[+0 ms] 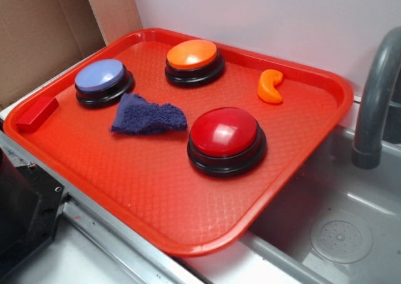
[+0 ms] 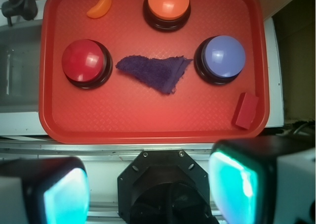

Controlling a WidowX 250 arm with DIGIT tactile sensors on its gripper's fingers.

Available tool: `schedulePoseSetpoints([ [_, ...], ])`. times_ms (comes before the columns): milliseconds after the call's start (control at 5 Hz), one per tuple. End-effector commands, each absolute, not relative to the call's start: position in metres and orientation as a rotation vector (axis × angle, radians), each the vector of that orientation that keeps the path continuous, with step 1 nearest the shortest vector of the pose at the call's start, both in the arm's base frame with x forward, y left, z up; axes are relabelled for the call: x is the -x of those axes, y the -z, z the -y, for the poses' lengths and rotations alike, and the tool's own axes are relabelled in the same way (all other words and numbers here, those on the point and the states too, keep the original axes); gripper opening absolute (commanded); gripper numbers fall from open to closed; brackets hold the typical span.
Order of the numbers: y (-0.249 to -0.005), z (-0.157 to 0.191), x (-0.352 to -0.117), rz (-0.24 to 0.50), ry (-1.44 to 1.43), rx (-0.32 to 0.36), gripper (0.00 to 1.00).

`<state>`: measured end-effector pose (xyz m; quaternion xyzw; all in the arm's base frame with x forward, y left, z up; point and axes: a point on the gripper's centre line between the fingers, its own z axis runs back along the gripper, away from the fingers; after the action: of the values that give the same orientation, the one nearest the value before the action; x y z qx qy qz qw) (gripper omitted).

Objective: Push the purple button.

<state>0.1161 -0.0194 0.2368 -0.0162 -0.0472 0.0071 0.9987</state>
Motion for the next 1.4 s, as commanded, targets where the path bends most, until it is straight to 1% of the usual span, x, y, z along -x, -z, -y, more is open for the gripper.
schedulePoseSetpoints([
  [0, -0.237, 0.019, -0.116, 0.094, -0.014, 0.032, 1.00],
  [200, -0.210, -0.018, -0.141, 0.052, -0.122, 0.045, 1.00],
  [400, -0.191, -0.038, -0.167, 0.071, -0.190, -0.030, 1.00],
  [600, -0.165, -0.068, -0.184, 0.076, -0.261, -0.046, 1.00],
  [800, -0.139, -0.099, -0.200, 0.066, -0.312, -0.064, 1.00],
  [1000, -0.112, -0.116, -0.210, 0.059, -0.325, -0.117, 1.00],
  [1200, -0.084, -0.128, -0.216, 0.024, -0.339, -0.102, 1.00],
])
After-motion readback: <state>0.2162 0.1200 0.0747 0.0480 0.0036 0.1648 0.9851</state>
